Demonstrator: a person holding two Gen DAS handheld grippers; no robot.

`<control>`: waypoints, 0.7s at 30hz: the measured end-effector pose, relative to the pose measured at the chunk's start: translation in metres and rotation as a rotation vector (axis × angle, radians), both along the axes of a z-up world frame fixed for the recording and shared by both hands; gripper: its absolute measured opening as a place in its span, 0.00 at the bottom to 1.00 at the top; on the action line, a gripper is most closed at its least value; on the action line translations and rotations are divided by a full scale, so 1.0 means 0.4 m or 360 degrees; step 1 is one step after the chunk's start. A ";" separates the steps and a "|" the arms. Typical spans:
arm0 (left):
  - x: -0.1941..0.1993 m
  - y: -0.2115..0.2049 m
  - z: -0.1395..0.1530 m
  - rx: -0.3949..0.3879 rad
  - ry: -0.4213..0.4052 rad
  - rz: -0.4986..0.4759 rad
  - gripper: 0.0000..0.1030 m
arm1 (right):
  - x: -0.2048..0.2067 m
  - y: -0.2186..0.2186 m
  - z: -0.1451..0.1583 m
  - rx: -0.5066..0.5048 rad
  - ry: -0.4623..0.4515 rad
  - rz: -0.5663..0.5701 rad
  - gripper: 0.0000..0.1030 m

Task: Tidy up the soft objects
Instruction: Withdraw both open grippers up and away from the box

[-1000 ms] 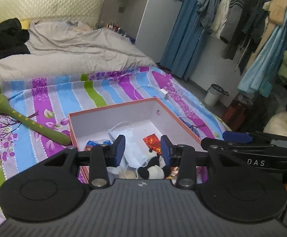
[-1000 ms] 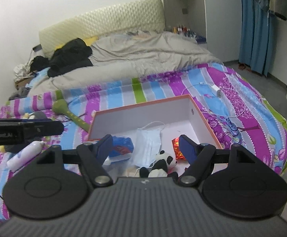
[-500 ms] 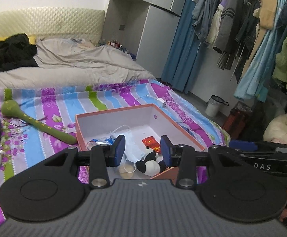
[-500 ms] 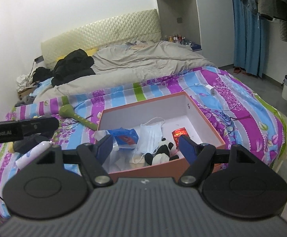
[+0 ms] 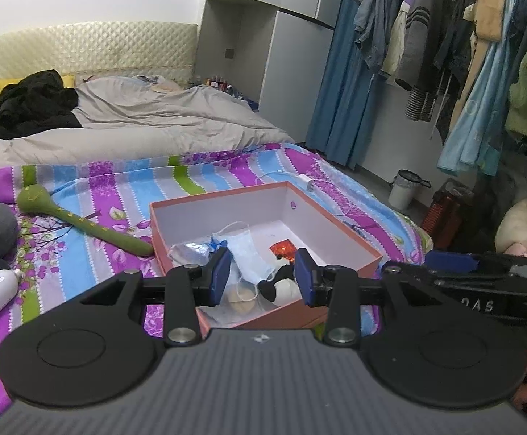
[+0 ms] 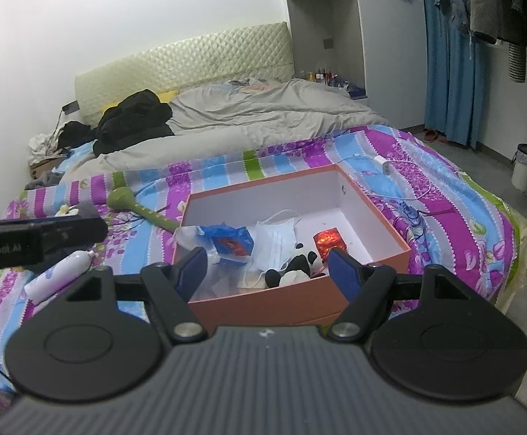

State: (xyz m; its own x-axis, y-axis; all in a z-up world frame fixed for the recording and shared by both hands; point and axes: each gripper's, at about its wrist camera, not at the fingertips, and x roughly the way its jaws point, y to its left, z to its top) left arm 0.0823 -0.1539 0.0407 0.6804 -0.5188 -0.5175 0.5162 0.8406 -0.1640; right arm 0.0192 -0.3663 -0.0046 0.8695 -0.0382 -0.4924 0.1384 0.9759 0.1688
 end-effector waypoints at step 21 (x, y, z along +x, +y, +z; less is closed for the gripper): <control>-0.022 0.059 -0.056 0.0026 0.0037 0.0083 0.44 | -0.007 0.044 -0.041 0.0016 0.0035 0.0023 0.73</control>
